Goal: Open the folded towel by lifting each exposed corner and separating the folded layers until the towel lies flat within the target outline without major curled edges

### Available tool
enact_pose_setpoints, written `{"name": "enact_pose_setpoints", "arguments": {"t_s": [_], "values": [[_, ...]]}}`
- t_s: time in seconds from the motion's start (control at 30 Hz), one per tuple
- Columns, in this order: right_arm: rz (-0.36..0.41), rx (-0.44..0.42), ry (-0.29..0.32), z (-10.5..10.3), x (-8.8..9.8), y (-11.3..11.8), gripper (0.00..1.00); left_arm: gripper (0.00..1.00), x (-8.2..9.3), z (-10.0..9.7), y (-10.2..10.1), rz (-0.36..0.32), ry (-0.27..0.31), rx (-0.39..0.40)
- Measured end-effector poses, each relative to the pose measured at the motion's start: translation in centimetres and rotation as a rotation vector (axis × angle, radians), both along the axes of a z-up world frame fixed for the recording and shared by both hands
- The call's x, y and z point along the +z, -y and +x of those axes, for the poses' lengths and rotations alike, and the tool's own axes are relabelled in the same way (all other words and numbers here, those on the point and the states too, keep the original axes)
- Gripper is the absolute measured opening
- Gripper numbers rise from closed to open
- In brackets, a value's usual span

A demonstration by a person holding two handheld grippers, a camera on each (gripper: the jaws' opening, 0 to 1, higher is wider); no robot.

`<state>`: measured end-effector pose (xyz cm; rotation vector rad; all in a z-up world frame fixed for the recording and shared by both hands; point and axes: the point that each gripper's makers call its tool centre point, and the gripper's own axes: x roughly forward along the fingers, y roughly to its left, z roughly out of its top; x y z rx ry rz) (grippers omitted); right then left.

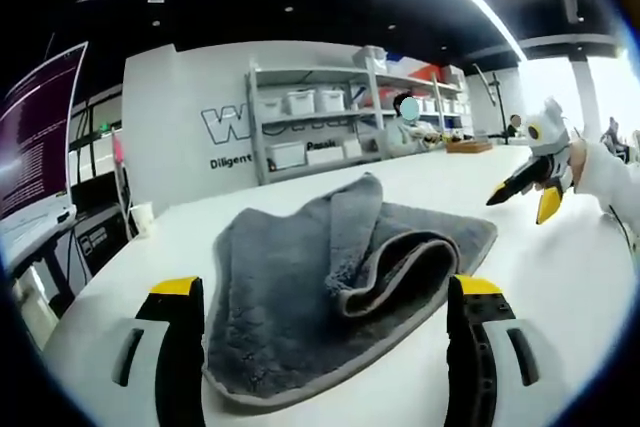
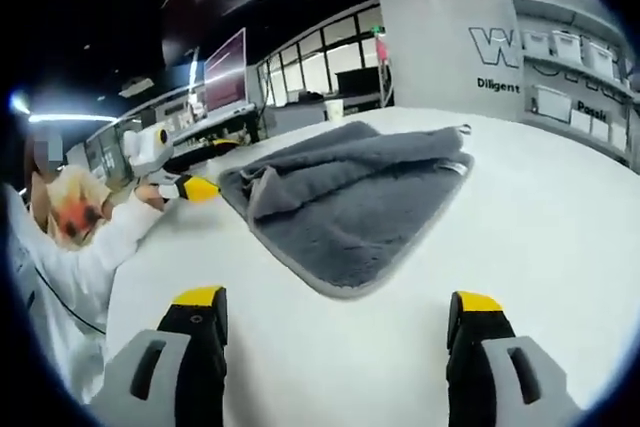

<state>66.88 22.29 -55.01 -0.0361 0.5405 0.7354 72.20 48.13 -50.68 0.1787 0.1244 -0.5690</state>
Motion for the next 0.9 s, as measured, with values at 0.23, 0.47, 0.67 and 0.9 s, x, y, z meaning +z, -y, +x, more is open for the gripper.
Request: {"name": "enact_pose_setpoints", "arguments": {"t_s": [0.23, 0.47, 0.67, 0.9], "values": [[-0.017, -0.038, 0.027, 1.6, -0.7, 0.1, 0.79, 0.99, 0.0, 0.1, -0.1, 0.001, 0.0, 0.002], [-0.033, -0.051, 0.082, 2.7, -0.7, -0.6, 0.67, 0.99, 0.0, 0.1, -0.1, 0.001, -0.001, 0.002], [-0.012, -0.046, 0.099, 3.4, -0.7, -1.5, 0.53, 0.99, 0.0, 0.1, -0.1, 0.0, -0.001, 0.003], [-0.021, -0.023, 0.123, 3.7, -1.3, -2.2, 0.44, 0.99, 0.0, 0.0, -0.1, 0.0, 0.0, 0.003]]}}
